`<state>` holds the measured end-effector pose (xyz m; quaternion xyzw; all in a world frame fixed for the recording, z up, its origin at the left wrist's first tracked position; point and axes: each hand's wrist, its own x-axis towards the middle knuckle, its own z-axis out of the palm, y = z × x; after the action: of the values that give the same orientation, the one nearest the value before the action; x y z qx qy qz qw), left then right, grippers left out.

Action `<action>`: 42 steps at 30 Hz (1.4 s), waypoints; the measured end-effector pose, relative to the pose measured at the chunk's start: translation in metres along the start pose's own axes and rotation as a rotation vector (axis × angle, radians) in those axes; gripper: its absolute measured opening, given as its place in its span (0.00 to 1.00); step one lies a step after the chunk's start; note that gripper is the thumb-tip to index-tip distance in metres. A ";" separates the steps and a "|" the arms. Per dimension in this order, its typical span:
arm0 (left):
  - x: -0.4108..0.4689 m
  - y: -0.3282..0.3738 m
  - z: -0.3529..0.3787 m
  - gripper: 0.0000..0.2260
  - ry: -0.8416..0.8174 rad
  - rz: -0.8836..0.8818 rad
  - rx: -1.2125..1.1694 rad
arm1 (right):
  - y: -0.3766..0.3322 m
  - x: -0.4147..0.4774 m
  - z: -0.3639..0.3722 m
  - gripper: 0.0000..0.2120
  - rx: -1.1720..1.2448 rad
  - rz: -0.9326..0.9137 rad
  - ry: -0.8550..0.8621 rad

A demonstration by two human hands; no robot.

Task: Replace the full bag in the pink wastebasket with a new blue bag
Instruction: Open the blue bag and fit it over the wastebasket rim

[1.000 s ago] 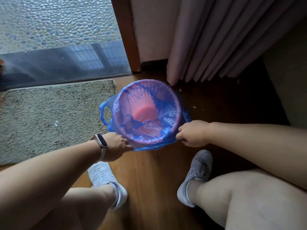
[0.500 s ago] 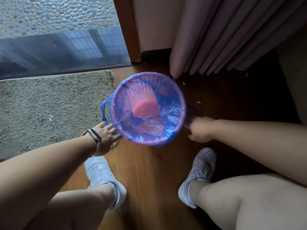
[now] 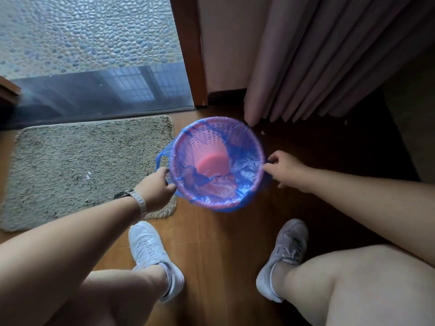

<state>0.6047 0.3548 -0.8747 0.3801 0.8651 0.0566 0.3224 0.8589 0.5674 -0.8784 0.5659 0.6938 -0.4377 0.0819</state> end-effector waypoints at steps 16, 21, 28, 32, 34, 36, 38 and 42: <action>0.078 0.030 0.004 0.19 0.139 -0.097 -0.438 | -0.025 0.049 0.028 0.09 0.301 0.149 0.093; 0.074 0.035 0.008 0.28 0.197 0.025 -0.370 | -0.022 0.051 0.023 0.09 0.453 0.230 0.004; 0.045 0.023 0.016 0.25 0.254 0.631 0.387 | -0.008 0.032 0.003 0.23 -0.404 -0.490 0.298; 0.040 0.034 0.029 0.20 0.080 0.840 0.553 | -0.003 0.017 0.012 0.24 -0.810 -0.966 0.170; 0.041 0.043 0.038 0.15 0.026 0.876 0.553 | -0.007 0.015 0.024 0.20 -0.879 -1.047 0.052; 0.045 0.051 0.044 0.13 0.007 0.884 0.513 | -0.012 0.017 0.034 0.15 -0.894 -1.103 0.020; 0.048 0.057 0.049 0.14 0.017 0.899 0.468 | -0.015 0.021 0.042 0.12 -0.865 -1.134 -0.006; 0.054 0.061 0.059 0.17 0.013 0.906 0.397 | -0.013 0.029 0.055 0.10 -0.814 -1.180 -0.064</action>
<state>0.6506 0.4263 -0.9278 0.7716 0.6090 0.0275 0.1814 0.8172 0.5500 -0.9226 0.0081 0.9896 -0.1320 0.0564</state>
